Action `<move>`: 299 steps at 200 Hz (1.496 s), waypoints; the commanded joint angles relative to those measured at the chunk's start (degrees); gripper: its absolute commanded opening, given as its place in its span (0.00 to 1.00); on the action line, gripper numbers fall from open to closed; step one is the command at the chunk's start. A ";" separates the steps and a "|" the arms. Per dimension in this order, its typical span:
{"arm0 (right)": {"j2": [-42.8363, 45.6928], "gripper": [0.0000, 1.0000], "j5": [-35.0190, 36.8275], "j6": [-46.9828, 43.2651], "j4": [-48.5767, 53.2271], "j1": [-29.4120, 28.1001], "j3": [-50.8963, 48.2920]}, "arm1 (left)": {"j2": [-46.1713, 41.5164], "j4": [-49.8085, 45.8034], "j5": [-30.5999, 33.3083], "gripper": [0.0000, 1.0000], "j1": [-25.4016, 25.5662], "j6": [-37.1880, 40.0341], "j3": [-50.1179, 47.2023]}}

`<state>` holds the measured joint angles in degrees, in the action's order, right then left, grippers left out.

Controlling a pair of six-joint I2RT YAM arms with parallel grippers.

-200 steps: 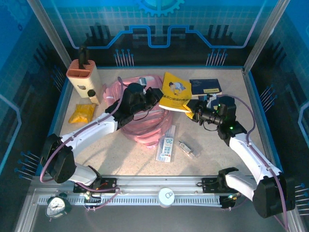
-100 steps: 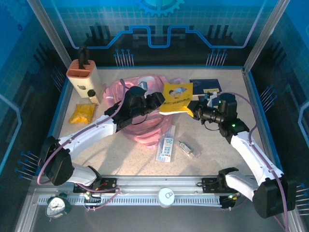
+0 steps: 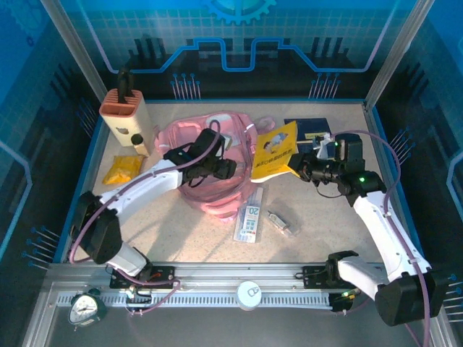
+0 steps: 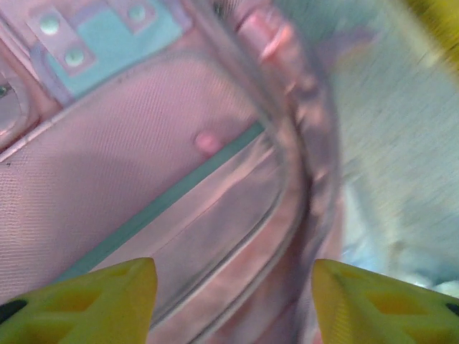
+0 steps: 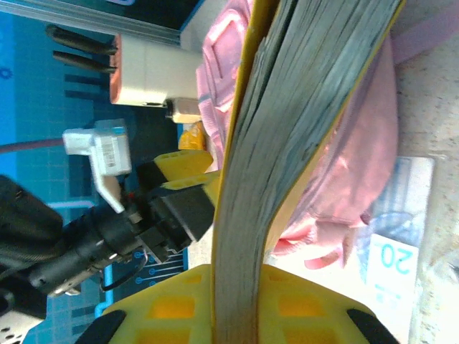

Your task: Pack the student bag

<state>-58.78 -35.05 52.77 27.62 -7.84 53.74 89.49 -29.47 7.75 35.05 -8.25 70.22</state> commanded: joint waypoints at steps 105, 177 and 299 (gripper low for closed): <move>0.73 0.07 -3.79 -4.37 0.25 3.55 -0.47 | 14.66 0.53 8.52 0.69 1.23 19.15 3.29; 0.25 0.07 -4.62 -5.20 1.34 4.69 -0.05 | 12.45 3.70 12.78 0.26 1.21 22.81 2.59; 2.12 0.07 -7.23 -3.29 1.07 1.75 0.41 | -2.18 6.93 10.33 0.00 -4.57 22.87 6.88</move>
<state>-58.52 -39.46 48.56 32.93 -3.36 53.04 89.80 -25.43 17.96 31.86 15.16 72.27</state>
